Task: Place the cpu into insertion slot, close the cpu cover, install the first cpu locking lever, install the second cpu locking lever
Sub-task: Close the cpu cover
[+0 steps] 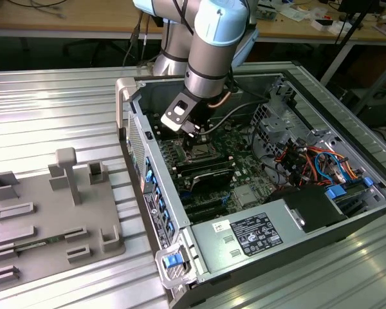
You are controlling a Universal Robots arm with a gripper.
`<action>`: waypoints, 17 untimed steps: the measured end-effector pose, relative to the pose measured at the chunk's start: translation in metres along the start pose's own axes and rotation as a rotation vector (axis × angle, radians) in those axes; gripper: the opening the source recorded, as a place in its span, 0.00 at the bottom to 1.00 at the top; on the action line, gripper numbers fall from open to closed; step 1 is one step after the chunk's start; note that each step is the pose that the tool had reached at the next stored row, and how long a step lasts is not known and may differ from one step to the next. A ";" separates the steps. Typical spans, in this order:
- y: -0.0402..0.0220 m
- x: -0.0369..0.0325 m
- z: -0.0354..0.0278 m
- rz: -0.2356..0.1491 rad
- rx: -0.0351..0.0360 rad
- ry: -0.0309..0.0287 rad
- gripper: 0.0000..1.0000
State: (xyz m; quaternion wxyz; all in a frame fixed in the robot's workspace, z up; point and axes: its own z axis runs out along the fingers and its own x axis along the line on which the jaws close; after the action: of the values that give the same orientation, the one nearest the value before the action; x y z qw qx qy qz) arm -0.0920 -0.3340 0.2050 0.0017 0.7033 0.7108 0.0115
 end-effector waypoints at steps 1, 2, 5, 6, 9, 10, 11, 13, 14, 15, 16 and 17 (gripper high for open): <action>0.0000 0.0000 0.0001 0.000 -0.0002 0.0026 0.11; 0.0000 0.0001 0.0002 0.000 -0.0003 0.0044 0.11; -0.0001 0.0001 0.0002 0.000 -0.0005 0.0089 0.11; -0.0001 0.0001 -0.0003 0.000 -0.0007 0.0093 0.11; 0.0000 0.0001 -0.0026 0.000 -0.0003 0.0088 0.11; 0.0000 0.0001 -0.0035 0.000 -0.0004 0.0089 0.11; 0.0000 0.0002 -0.0053 -0.001 -0.0003 0.0087 0.11; 0.0001 0.0002 -0.0074 -0.001 -0.0003 0.0083 0.11; 0.0001 0.0002 -0.0081 -0.001 -0.0004 0.0081 0.11; 0.0001 0.0002 -0.0091 -0.001 -0.0004 0.0080 0.11; 0.0002 0.0003 -0.0096 -0.002 -0.0006 0.0081 0.11; 0.0003 0.0002 -0.0096 -0.002 -0.0004 0.0079 0.11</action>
State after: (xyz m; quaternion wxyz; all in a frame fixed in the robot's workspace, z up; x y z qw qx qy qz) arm -0.0919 -0.3339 0.2147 -0.0009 0.7026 0.7114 0.0144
